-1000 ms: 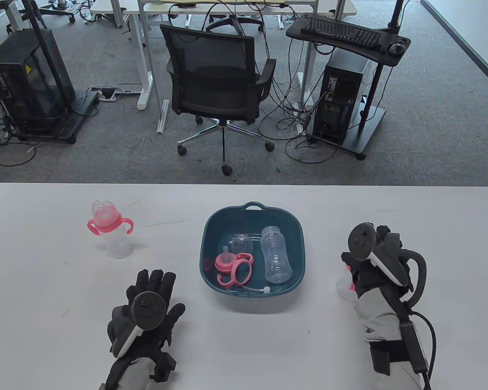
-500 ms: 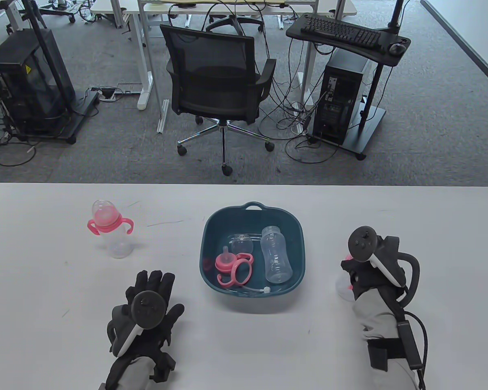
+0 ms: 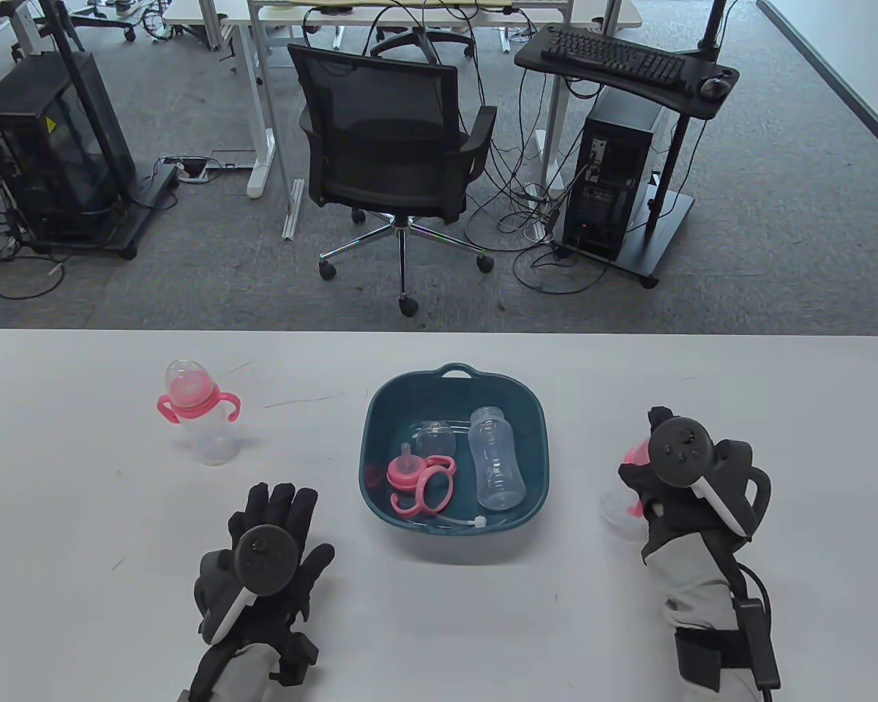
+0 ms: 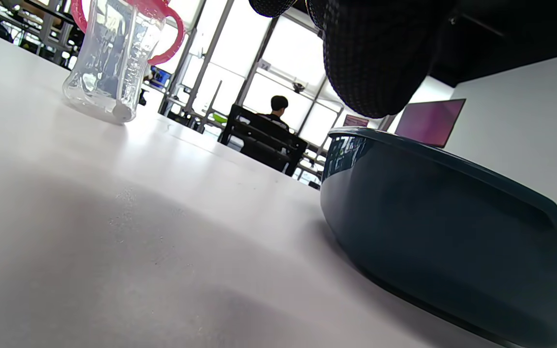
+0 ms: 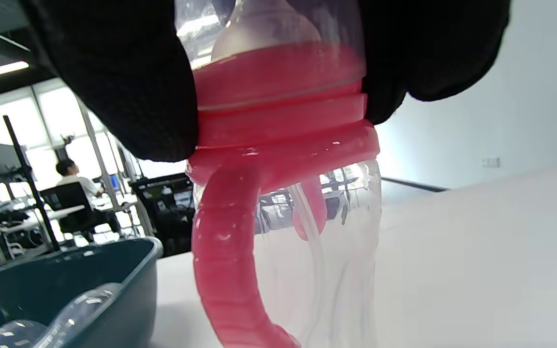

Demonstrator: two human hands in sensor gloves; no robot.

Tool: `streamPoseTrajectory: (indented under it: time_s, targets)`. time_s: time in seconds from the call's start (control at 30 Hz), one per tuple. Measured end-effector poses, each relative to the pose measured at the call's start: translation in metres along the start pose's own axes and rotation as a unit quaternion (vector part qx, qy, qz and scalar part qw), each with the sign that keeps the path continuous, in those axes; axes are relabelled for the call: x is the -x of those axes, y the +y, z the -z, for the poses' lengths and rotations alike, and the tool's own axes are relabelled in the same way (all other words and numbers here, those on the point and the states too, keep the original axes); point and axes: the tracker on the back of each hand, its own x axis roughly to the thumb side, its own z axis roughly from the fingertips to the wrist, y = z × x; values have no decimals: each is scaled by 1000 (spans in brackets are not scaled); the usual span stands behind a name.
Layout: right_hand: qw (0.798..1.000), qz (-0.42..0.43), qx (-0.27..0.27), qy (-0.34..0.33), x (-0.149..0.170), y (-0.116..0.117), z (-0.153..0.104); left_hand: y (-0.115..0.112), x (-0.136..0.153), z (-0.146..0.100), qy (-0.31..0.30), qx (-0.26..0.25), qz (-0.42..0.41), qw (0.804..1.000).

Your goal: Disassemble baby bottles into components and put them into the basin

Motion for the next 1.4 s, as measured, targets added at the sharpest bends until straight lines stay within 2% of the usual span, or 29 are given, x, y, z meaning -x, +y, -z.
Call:
streamPoseTrajectory:
  time_s: [0.2, 0.33, 0.6, 0.83, 1.07, 1.4]
  targets:
    - [997, 41, 37, -51, -23, -21, -17, -1, -2, -1, -18, -8, -11, 1000]
    - [993, 67, 50, -87, -41, -25, -29, 0, -7, -4, -39, -17, -20, 999]
    - [979, 125, 43, -153, -85, -24, -46, -3, -26, -12, -105, -21, -45, 993]
    - [963, 172, 33, -206, -126, -13, -64, -5, -44, -21, -162, -28, -59, 985]
    - [946, 211, 11, -246, -162, 5, -81, -7, -51, -25, -174, -19, -95, 980]
    - [927, 251, -30, -276, -194, 31, -91, -4, -57, -32, -172, -77, -86, 978]
